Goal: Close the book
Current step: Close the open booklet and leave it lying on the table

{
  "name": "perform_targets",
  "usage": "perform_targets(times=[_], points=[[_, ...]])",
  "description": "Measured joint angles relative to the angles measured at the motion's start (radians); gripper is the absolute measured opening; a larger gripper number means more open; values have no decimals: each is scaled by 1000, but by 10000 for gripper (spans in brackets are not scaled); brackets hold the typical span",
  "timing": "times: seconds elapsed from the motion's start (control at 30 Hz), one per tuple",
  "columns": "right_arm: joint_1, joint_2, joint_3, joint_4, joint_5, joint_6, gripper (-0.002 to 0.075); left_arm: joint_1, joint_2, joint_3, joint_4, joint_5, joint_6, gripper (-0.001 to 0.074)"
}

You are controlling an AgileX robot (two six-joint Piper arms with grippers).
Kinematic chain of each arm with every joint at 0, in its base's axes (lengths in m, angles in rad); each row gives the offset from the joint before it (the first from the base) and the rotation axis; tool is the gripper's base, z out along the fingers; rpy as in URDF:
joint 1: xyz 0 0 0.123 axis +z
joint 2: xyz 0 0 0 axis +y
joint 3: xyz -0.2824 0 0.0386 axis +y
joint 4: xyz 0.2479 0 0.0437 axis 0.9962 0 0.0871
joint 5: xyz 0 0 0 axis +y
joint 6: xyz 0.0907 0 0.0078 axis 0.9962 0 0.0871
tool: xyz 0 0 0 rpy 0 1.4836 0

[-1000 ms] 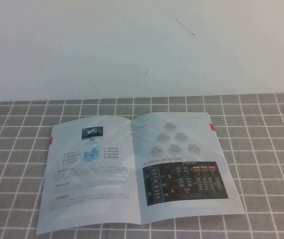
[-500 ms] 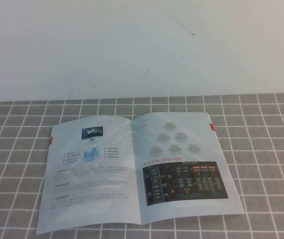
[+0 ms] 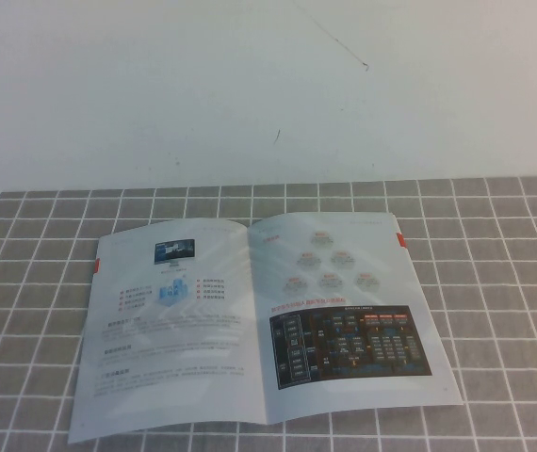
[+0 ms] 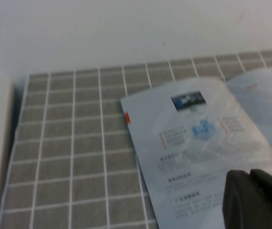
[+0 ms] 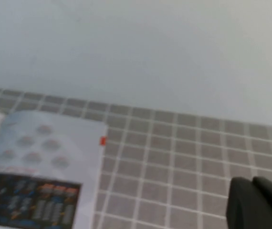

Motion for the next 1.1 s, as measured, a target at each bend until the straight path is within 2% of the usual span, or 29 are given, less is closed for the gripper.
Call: perform_targets(times=[0.2, 0.33, 0.47, 0.57, 0.9, 1.1], points=[[0, 235, -19, 478, 112, -490, -3, 0, 252, -67, -141, 89, 118, -3], [0, 401, -57, 662, 148, -684, -2, 0, 417, -85, -292, 89, 250, -4], [9, 564, -113, 696, 155, -753, -2, 0, 583, -108, -377, 78, 311, -4], [54, 675, -151, 704, 131, -782, -2, 0, 690, -135, -416, 59, 344, -4], [339, 1064, -280, 637, -31, -818, -3, 0, 928, -194, -423, -128, 354, -4], [371, 1276, -400, 584, -61, -800, -2, 0, 1036, -194, -422, -223, 311, -4]])
